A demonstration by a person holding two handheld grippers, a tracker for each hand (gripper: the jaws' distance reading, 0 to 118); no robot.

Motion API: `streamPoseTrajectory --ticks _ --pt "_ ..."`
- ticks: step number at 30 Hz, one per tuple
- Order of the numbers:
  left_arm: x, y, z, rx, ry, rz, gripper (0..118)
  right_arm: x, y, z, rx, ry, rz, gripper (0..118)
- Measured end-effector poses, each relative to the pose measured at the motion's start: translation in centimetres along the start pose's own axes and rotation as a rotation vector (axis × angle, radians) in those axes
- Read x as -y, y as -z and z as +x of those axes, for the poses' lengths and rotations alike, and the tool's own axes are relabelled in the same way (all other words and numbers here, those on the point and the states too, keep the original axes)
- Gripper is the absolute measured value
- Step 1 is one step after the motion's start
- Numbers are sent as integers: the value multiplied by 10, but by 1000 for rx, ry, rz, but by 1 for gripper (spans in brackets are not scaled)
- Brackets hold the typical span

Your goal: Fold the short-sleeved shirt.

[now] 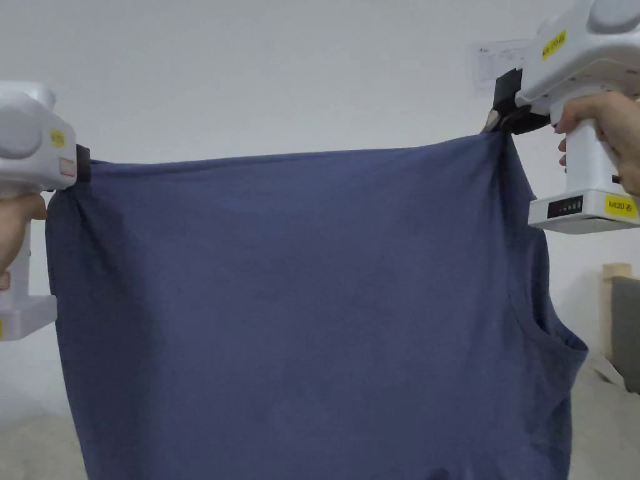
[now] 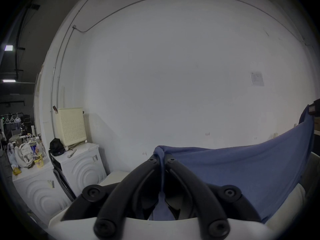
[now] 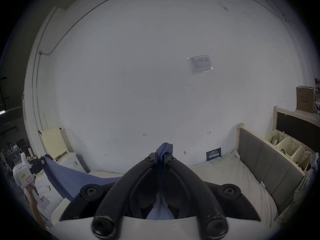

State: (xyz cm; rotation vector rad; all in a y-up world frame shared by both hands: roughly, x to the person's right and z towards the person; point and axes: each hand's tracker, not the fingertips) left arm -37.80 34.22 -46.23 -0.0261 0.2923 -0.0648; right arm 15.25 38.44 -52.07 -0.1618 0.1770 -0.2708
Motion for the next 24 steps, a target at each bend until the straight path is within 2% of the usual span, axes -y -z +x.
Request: streamPoseTrajectory --ticks 4,12,16,20,24 --pt "-9 15 -1 -8 17 21 3 -4 12 1 -26 34 -8 5" --pt "40 50 9 -16 54 -25 3 47 58 10 -6 -8 -76 5" --pt "104 74 16 -14 48 -113 3 99 91 19 4 -15 -154 5" --pt "198 103 28 -16 81 -271 3 171 139 41 57 2 -307 5" --pt "300 114 39 -4 81 -439 3 268 176 63 99 -4 -464 5"
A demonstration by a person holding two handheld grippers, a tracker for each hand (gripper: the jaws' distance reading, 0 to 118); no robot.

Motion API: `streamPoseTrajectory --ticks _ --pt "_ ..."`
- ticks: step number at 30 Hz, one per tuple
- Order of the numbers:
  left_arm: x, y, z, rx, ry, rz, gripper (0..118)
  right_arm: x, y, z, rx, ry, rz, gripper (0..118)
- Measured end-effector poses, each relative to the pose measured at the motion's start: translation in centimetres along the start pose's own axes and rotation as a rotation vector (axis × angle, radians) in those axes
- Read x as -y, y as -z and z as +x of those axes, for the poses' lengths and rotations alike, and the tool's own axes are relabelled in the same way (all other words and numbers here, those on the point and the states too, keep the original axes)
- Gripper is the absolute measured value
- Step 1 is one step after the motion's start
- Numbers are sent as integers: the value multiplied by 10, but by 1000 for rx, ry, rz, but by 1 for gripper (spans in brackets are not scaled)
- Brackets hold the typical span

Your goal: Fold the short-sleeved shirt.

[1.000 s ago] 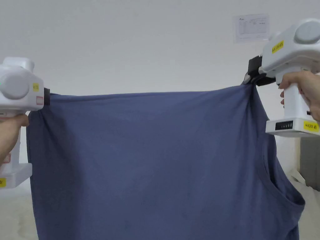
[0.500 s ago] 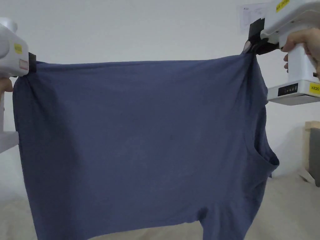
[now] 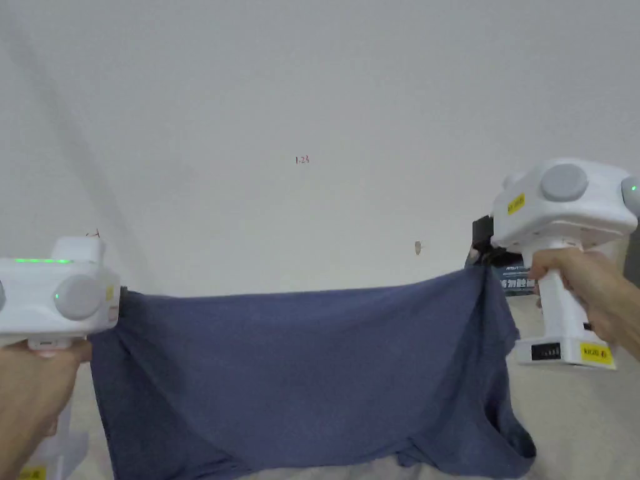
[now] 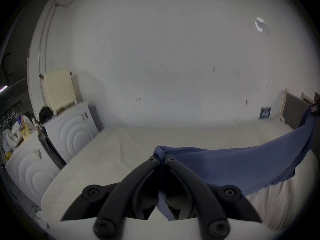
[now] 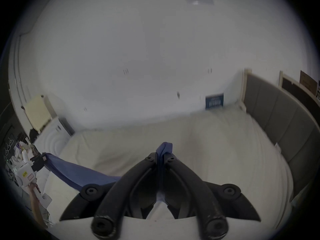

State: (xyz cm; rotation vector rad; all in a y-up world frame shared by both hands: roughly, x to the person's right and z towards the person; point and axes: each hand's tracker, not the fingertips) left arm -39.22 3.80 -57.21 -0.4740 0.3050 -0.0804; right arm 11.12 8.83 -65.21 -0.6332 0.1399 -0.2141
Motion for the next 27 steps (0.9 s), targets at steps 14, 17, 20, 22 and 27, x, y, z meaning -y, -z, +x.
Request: streamPoseTrajectory --ticks 14,17,20,22,27 --pt "170 18 -8 91 -73 -283 3 197 63 54 -14 101 -295 5" --pt "184 -20 -18 83 -33 -248 3 224 22 66 -31 143 -279 5" --pt "198 -66 -32 106 -29 -215 3 250 -29 69 -29 143 -239 5" --pt "208 -101 -42 99 -66 -193 3 267 -61 71 -40 125 -216 5" --pt "252 -187 -64 134 -47 -170 3 327 -146 65 -19 140 -160 5"
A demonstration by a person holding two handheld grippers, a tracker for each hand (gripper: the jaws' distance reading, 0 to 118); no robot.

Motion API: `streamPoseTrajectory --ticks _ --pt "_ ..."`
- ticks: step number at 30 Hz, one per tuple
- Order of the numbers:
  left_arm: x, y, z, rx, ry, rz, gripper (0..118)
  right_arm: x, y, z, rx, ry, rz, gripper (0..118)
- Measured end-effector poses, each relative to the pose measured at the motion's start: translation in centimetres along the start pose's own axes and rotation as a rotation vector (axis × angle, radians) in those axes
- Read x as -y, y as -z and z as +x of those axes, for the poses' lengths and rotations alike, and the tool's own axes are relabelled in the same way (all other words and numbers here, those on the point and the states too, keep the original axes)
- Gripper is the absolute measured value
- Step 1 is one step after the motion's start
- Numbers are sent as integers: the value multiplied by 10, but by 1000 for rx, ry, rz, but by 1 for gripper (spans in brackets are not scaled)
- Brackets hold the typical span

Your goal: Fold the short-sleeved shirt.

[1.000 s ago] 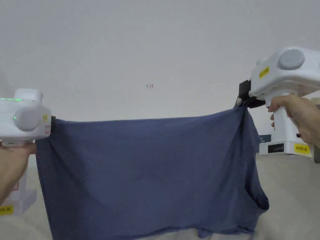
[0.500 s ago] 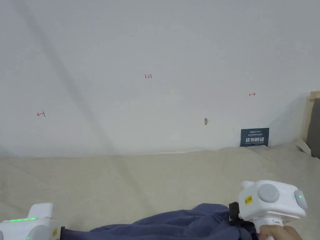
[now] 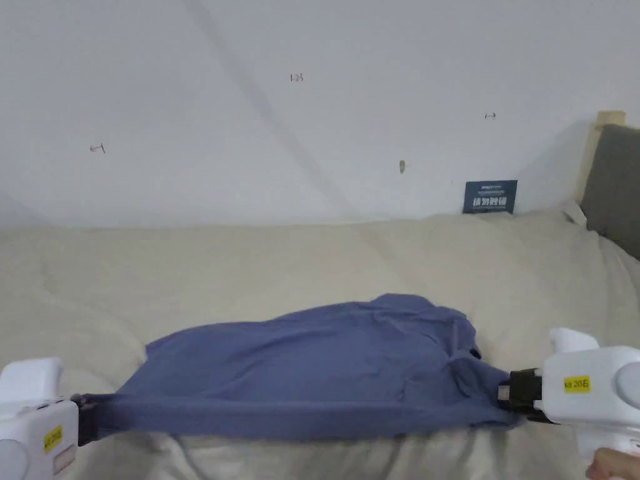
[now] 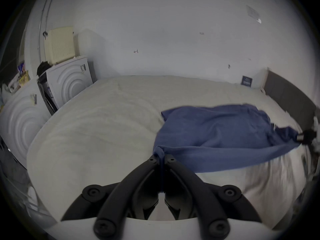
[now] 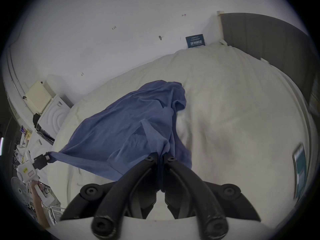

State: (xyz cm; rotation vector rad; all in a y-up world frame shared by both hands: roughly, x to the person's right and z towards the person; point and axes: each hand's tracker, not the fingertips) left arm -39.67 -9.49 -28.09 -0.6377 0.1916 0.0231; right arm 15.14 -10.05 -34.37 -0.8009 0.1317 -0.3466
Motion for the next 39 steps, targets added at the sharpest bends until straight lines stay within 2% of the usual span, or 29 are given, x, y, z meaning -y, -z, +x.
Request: streamPoseTrajectory --ticks 2,6,11,19,21,22,23,24,25,26,27,28,30,32,34,35,36,37,38,39 --pt "25 -26 -2 -30 70 -11 3 32 -26 0 -11 3 -3 5" --pt "74 -74 -14 3 7 -10 3 91 -70 8 14 -33 6 5" --pt "120 -112 -24 -3 -12 -29 3 142 -110 22 26 -20 7 5" --pt "158 -118 -19 -2 1 -55 3 181 -111 31 55 -37 -14 5" --pt "164 -112 -22 11 5 -66 4 182 -104 38 56 -24 -17 11" --pt "165 -110 -23 8 4 -74 14 182 -101 39 50 -20 -25 29" --pt "165 -109 -23 9 4 -72 34 181 -99 38 58 -18 -31 53" --pt "164 -109 -24 6 -1 -77 34 182 -100 36 77 -27 -26 53" --pt "163 -109 -24 5 1 -82 43 183 -100 39 95 -59 -13 62" --pt "162 -111 -26 19 -4 -77 62 185 -103 37 107 -70 5 78" --pt "161 -114 -26 32 -20 -64 87 188 -108 36 94 -75 37 93" --pt "159 -118 -27 50 -32 -50 102 189 -113 34 78 -95 55 96" --pt "153 -129 -28 91 -79 -16 103 194 -126 29 60 -104 80 96" --pt "152 -141 -25 86 -65 0 103 200 -141 22 46 -119 148 96" --pt "156 -155 -19 91 -33 34 102 207 -157 14 25 -137 197 92" --pt "160 -163 -15 94 -32 37 101 213 -164 11 14 -153 232 81" --pt "164 -169 -12 99 -27 42 94 219 -170 8 37 -161 261 63" --pt "168 -174 -9 128 -15 42 73 222 -172 1 50 -158 274 26" --pt "172 -176 -5 143 -3 35 49 228 -172 -3 54 -155 276 4" --pt "178 -177 1 132 16 27 22 230 -169 -5 53 -155 262 3"
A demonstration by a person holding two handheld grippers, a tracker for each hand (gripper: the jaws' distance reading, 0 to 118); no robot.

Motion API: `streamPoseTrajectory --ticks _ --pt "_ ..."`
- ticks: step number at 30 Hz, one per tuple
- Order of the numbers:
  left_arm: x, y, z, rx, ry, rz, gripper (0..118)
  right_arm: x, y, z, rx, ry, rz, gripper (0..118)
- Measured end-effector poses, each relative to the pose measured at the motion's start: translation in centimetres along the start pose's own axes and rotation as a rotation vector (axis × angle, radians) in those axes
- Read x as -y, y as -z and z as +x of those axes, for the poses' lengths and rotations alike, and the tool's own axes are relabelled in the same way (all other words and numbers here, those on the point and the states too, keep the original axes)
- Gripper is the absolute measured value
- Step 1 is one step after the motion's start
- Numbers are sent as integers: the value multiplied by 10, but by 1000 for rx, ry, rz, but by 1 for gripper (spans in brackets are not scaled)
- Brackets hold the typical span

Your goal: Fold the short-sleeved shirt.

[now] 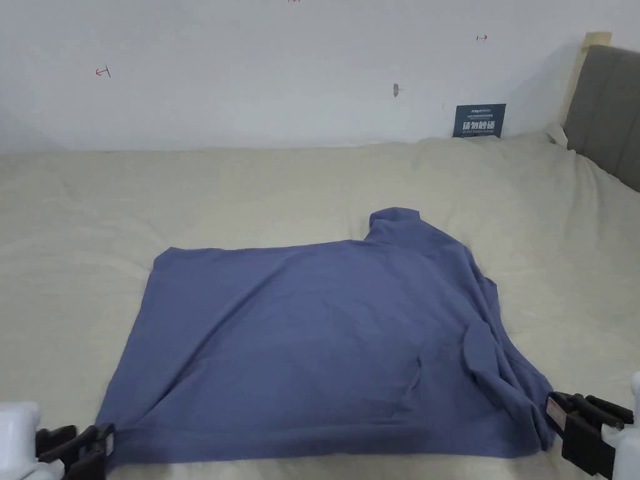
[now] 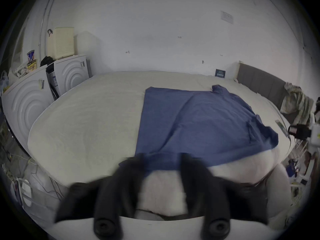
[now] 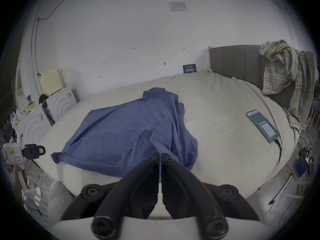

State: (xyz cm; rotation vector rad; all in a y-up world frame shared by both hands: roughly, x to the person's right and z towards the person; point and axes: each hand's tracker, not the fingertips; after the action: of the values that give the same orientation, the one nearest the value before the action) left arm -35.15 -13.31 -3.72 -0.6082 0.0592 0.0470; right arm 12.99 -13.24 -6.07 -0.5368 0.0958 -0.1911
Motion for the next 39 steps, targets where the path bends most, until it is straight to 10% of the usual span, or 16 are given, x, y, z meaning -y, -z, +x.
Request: streamPoseTrajectory --ticks 1,10,11,14,22,24,26,33,35,37,39 --pt "4 2 5 -44 26 -5 3 3 3 -1 -12 -4 -29 1" --pt "37 20 -10 -102 -52 -70 0 12 20 -11 -25 -46 -83 0" --pt "37 21 -14 -109 -51 -74 3 11 21 -11 -26 -48 -82 0" --pt "33 23 -25 -122 -39 -74 67 7 23 -9 -35 -29 -81 0" --pt "16 55 -31 -144 -8 -99 70 10 30 -5 -28 -3 -114 0" --pt "15 62 -36 -79 -66 -86 64 11 30 -3 -28 -1 -125 0" --pt "14 70 -37 -70 -92 -109 0 13 31 -1 -13 -1 -133 0" --pt "12 68 -35 -75 -64 -110 0 11 24 7 7 -5 -116 0" --pt "9 64 -34 -81 -62 -100 0 8 24 9 15 -31 -97 32" --pt "6 62 -33 -77 -68 -89 0 3 26 10 31 -70 -104 94" --pt "4 58 -34 -68 -71 -80 0 1 26 5 67 -143 -82 96"
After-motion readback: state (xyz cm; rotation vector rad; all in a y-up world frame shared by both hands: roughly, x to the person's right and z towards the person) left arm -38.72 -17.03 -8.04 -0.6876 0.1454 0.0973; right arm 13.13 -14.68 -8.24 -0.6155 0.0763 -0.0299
